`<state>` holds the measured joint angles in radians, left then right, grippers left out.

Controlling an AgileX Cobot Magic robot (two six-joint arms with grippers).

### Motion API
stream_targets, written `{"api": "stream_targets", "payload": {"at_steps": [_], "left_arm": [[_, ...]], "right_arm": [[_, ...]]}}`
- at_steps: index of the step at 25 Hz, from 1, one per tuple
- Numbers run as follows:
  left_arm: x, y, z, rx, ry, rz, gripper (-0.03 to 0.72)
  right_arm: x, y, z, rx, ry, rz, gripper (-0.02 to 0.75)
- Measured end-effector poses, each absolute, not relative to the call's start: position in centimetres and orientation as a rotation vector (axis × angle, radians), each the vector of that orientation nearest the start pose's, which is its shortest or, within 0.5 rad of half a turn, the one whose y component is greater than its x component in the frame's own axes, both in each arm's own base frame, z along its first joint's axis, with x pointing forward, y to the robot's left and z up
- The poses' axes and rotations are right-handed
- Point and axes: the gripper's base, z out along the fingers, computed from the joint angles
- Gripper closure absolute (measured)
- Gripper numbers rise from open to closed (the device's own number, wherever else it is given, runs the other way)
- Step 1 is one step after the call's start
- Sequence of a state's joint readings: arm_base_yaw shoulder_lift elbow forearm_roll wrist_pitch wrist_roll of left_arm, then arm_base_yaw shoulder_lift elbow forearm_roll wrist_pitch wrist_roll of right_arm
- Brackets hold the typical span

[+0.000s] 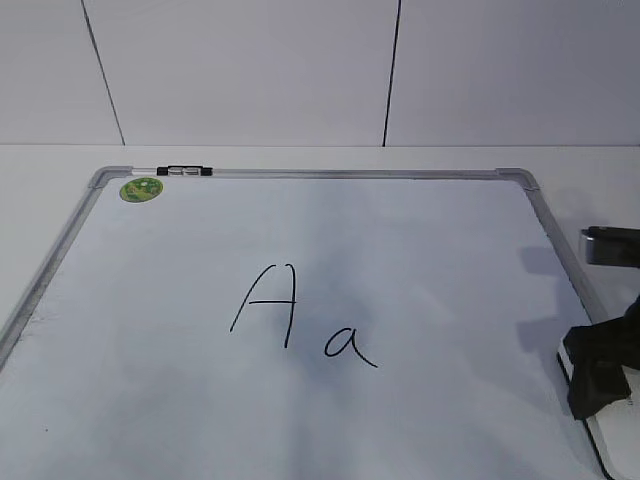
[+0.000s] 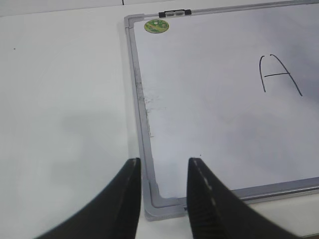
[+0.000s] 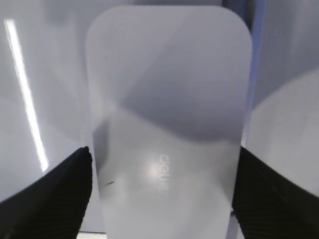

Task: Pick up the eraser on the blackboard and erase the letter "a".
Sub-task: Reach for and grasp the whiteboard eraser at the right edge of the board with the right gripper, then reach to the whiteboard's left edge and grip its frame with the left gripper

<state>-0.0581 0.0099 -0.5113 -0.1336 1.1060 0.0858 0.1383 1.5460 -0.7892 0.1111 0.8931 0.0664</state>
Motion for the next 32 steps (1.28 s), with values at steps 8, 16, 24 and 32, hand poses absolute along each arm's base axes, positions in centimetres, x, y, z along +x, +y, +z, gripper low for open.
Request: {"api": "stream_targets", "payload": {"at_steps": [8,16,24,32], "left_arm": [[-0.76,-1.04,27.74,0.16,2.078,-0.144,0.449],[-0.76,-1.04,27.74,0.16,2.078,-0.144,0.449],[-0.76,-1.04,27.74,0.16,2.078,-0.144,0.449],[-0.76,-1.04,27.74,0.16,2.078,-0.144,0.449]], "right_arm": [[24.02,4.05,17.6,-0.015,3.138,0.121,0.151],[24.02,4.05,17.6,-0.015,3.138,0.121,0.155],[24.02,4.05,17.6,-0.015,3.138,0.121,0.174],[24.02,4.04,17.6,-0.016,3.138,0.121,0.176]]}}
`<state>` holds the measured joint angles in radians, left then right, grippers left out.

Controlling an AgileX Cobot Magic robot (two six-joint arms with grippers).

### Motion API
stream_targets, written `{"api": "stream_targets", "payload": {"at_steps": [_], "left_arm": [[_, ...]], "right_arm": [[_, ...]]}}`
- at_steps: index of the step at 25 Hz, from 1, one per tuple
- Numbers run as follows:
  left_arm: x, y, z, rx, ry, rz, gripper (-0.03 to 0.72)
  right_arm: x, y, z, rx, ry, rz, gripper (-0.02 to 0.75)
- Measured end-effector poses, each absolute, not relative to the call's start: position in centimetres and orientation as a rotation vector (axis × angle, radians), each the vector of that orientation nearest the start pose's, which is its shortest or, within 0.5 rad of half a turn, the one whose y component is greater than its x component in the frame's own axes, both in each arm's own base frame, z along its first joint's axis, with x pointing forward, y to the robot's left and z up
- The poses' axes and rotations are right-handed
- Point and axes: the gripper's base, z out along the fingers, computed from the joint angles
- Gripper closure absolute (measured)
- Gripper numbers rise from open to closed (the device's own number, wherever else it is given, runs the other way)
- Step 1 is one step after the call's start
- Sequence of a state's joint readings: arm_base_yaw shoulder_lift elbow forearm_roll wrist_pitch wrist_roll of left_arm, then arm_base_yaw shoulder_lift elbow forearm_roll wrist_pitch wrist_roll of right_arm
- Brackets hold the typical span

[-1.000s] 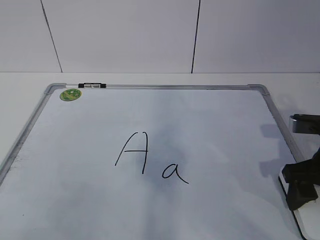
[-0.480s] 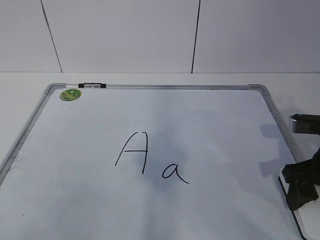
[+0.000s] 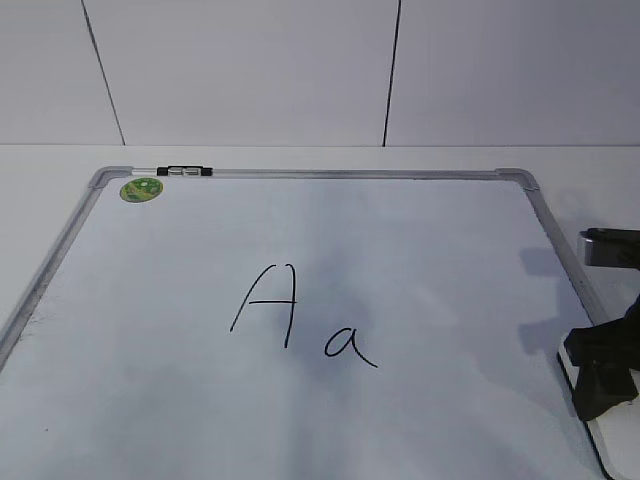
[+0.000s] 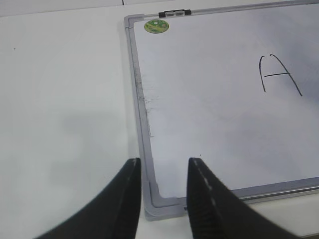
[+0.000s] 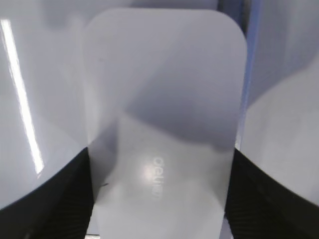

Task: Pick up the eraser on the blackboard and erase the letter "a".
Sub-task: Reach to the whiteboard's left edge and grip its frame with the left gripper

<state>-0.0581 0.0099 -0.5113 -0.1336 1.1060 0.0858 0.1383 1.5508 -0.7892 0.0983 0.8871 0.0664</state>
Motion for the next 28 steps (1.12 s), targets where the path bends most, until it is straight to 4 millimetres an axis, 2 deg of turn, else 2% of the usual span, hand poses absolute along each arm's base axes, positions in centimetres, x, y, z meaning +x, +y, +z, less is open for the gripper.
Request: {"api": "stream_targets", "payload": {"at_steps": [13,23,28], "left_arm": [[-0.8,-1.0,27.7,0.174,2.077,-0.154,0.451],[-0.8,-1.2,27.8,0.175,2.073,-0.18,0.449],[-0.3,-1.3,28.3,0.171,2.076,-0.183,0.449]], "right_arm": [[24.3,4.2,18.2,-0.016,3.162,0.128,0.177],[25.3,4.4,20.9,-0.016,3.207,0.139,0.177],[25.0,4.4,23.1,-0.005,3.163,0.149,0.177]]}}
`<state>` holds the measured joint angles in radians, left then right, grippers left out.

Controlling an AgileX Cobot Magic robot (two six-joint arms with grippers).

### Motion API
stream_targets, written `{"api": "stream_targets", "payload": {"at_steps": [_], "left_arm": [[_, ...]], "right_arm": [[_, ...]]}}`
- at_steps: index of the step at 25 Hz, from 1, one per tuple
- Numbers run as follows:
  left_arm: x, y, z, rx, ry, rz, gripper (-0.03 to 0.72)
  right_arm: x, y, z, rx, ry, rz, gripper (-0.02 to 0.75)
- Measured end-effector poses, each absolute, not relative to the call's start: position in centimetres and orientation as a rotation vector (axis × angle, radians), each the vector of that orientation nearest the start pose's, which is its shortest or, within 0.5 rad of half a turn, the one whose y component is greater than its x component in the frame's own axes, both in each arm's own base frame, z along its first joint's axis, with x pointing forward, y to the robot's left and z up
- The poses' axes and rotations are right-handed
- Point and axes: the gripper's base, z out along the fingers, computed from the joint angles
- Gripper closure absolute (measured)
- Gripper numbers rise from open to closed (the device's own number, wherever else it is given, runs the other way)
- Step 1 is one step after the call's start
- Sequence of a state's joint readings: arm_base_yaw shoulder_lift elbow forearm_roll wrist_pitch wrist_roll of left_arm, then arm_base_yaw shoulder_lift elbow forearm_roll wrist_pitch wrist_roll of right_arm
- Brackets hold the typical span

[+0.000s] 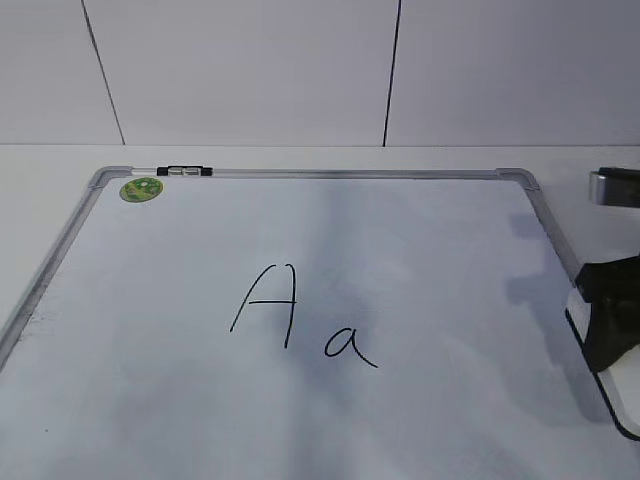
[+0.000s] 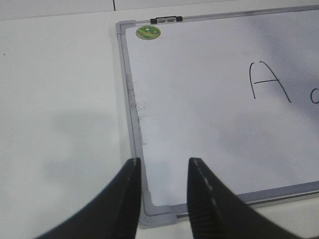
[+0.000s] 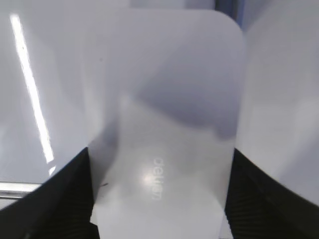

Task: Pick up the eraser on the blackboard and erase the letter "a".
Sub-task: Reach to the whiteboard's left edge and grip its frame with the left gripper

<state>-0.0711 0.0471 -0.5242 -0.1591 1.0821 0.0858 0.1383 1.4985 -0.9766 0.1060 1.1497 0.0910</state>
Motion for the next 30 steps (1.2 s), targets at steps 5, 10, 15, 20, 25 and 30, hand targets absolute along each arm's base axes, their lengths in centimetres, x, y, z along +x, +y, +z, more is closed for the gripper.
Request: {"api": "stream_targets", "payload": {"at_steps": [5,10,15,20,25,30], "left_arm": [[2.3,-1.2,28.8,0.167,2.188,-0.157,0.449],[4.8,-1.3,28.7,0.172,2.258,-0.147,0.448],[7.8,-1.5,28.3,0.161,2.346,-0.141,0.448],[11.6,-1.8,28.5,0.137,2.45,-0.145,0.448],[16.4,-2.2,29.7,0.101,2.539,-0.154,0.448],[21.9,-2.7,29.3,0.097,2.688,-0.155,0.448]], "right_arm": [[24.3,4.3,24.2,0.0,3.17,0.151,0.177],[23.9,4.3,24.9,0.005,3.154,0.172,0.177],[23.8,4.5,25.1,0.021,3.149,0.205,0.178],[23.8,4.7,25.1,0.03,3.15,0.231,0.178],[23.8,4.8,25.1,0.028,3.149,0.257,0.178],[23.7,5.2,25.2,0.005,3.144,0.334,0.178]]}}
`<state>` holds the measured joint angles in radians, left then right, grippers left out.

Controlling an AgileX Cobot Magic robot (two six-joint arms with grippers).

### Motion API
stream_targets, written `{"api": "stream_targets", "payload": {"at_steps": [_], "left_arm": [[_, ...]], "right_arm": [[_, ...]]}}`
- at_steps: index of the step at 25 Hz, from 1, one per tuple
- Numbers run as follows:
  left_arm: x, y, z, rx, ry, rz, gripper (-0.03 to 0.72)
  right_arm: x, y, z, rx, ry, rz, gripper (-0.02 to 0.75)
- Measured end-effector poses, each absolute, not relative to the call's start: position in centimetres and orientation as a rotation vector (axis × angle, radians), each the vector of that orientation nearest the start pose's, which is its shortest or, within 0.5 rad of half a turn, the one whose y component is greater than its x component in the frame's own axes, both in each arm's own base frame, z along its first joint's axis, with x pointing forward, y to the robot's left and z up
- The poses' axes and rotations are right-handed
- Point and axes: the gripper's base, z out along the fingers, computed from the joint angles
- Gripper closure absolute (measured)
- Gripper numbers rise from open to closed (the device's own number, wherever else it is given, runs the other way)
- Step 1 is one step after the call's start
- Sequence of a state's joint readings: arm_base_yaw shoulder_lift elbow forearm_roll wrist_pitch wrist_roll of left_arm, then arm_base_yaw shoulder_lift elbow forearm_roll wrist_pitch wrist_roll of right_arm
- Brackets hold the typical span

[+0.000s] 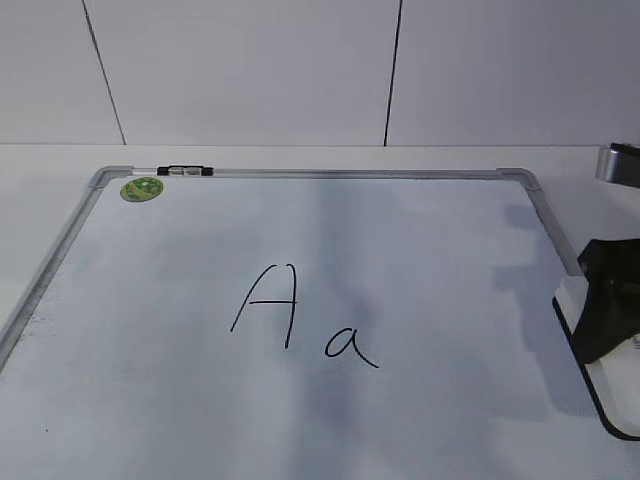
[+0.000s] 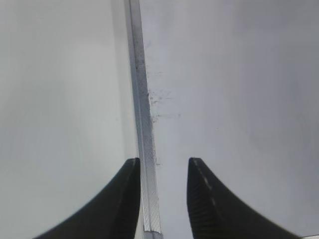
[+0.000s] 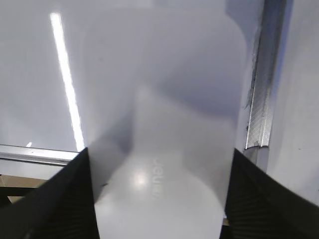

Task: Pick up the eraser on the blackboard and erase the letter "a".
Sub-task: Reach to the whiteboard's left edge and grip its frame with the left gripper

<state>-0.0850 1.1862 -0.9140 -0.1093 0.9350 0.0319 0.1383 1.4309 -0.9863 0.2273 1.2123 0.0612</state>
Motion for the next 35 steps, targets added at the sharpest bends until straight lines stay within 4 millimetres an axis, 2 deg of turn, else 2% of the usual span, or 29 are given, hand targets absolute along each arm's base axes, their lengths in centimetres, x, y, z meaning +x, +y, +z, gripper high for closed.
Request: {"api": "stream_targets", "payload": {"at_steps": [5,10,16,22,27,35], "left_arm": [[26.4,-3.1,28.1,0.098,2.793,-0.153,0.448],[29.1,-3.2,25.8,0.111,2.874,-0.124,0.448],[30.9,-3.1,21.7,0.111,2.982,-0.078,0.448],[32.2,-3.1,18.7,0.089,3.02,-0.066,0.448],[32.8,-2.8,17.5,0.04,3.023,-0.055,0.448],[33.2,-1.5,17.3,-0.045,3.002,-0.051,0.448]], "right_arm": [[23.7,5.3,25.2,-0.005,3.144,0.344,0.178],[23.7,5.3,25.2,-0.006,3.144,0.346,0.178],[23.7,5.3,25.2,-0.011,3.144,0.346,0.178],[23.7,5.3,25.2,-0.018,3.143,0.346,0.178],[23.7,5.3,25.2,-0.021,3.143,0.346,0.178],[23.7,5.3,25.2,-0.025,3.143,0.346,0.178]]}}
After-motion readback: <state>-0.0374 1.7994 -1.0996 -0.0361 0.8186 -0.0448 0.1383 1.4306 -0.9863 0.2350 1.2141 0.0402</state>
